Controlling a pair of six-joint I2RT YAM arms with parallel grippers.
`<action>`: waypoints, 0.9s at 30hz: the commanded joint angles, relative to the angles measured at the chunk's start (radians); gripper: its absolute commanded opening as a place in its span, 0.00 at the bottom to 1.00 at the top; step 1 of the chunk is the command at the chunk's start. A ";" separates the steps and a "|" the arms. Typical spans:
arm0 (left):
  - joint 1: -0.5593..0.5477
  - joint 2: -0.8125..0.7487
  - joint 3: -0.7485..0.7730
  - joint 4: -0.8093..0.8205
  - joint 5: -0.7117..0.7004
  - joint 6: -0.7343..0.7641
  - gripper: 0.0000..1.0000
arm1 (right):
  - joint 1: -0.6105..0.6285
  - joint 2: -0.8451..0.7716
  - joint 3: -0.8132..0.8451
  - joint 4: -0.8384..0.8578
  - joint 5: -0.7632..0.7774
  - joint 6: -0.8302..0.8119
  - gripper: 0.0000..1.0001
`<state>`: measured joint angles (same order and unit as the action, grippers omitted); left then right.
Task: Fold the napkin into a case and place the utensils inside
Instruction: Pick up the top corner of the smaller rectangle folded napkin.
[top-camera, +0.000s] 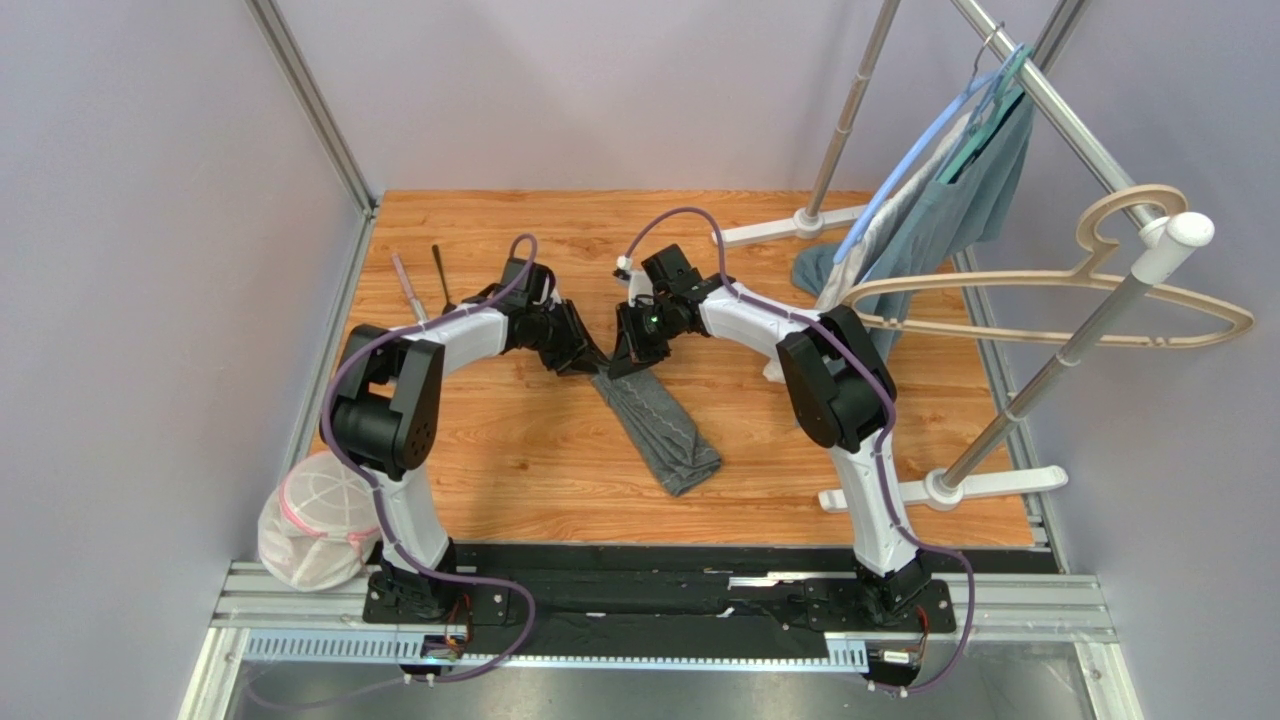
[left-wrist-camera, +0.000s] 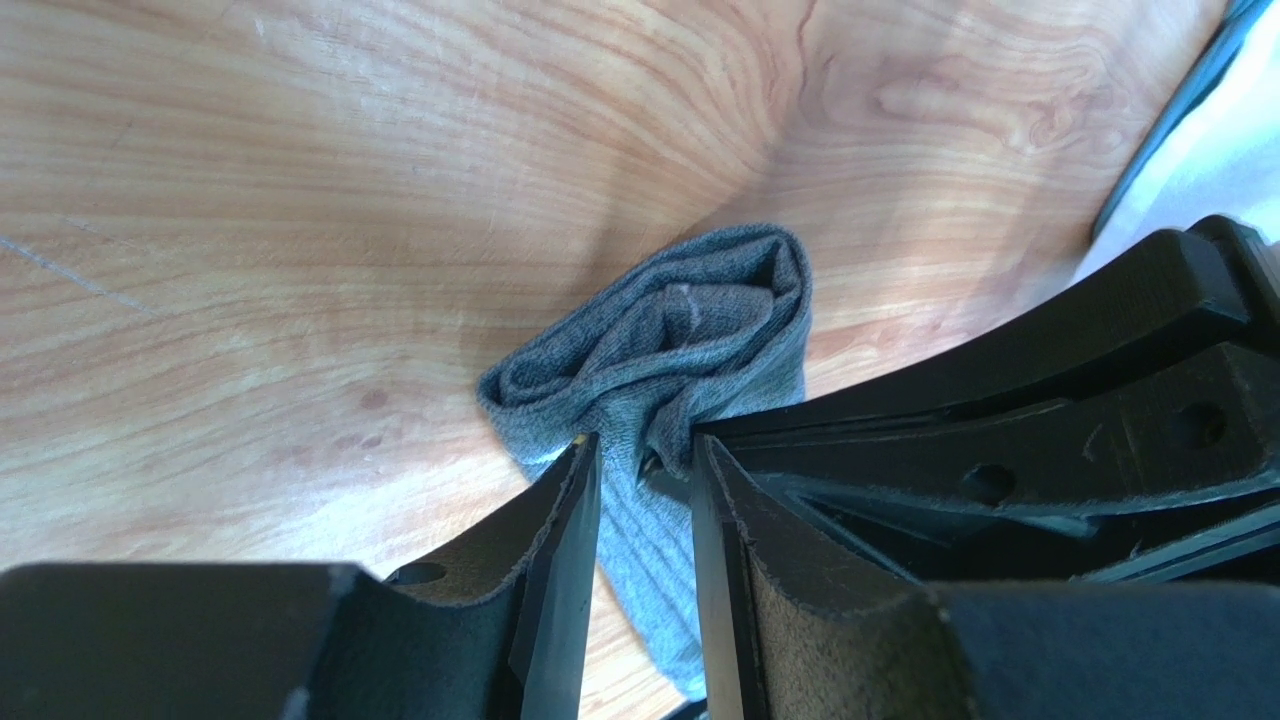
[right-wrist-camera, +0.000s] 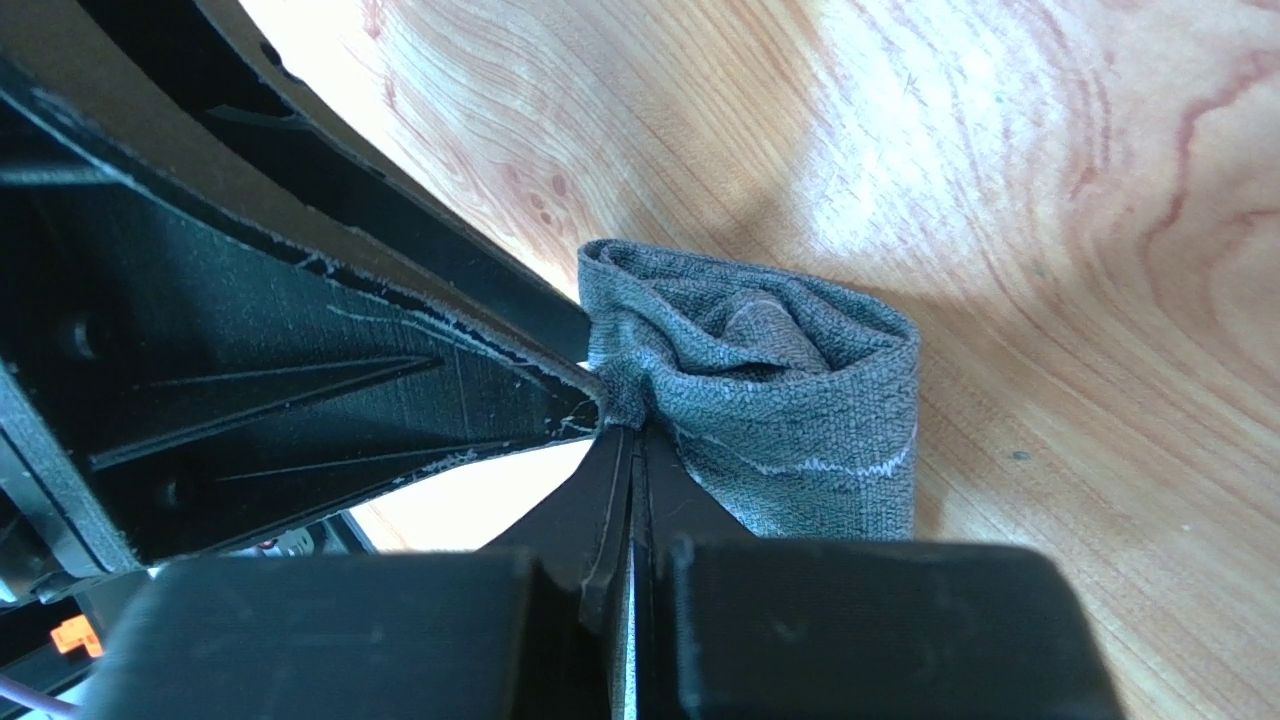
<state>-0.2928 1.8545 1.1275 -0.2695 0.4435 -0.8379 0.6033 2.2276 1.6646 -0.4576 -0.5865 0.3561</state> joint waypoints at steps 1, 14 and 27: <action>0.004 -0.041 -0.034 0.085 -0.005 -0.049 0.38 | 0.004 -0.042 -0.014 0.025 -0.027 -0.023 0.00; 0.004 -0.035 -0.038 0.085 0.000 -0.047 0.46 | 0.004 -0.043 -0.009 0.027 -0.059 -0.037 0.00; 0.004 -0.012 0.011 0.050 -0.002 -0.020 0.18 | 0.006 -0.036 -0.017 0.042 -0.090 -0.043 0.06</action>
<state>-0.2928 1.8500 1.0901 -0.2180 0.4366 -0.8738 0.6033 2.2272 1.6497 -0.4492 -0.6411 0.3336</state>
